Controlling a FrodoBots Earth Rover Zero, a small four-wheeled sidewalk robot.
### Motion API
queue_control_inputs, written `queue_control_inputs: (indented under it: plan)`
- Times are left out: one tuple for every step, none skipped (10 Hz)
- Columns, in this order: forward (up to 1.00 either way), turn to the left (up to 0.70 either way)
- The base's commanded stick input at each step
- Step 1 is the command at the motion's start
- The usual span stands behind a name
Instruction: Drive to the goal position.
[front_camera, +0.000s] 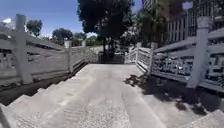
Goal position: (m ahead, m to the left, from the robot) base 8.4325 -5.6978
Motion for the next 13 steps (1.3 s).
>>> queue_control_inputs:
  plan:
    - [0.45, 0.00]
    - [0.45, 0.00]
    - [0.45, 0.00]
    - [0.45, 0.00]
    - [0.45, 0.00]
    - [0.45, 0.00]
    - [0.45, 0.00]
    - [0.45, 0.00]
    - [0.45, 0.00]
    - [0.45, 0.00]
    - [0.45, 0.00]
    - [0.45, 0.00]
    - [0.45, 0.00]
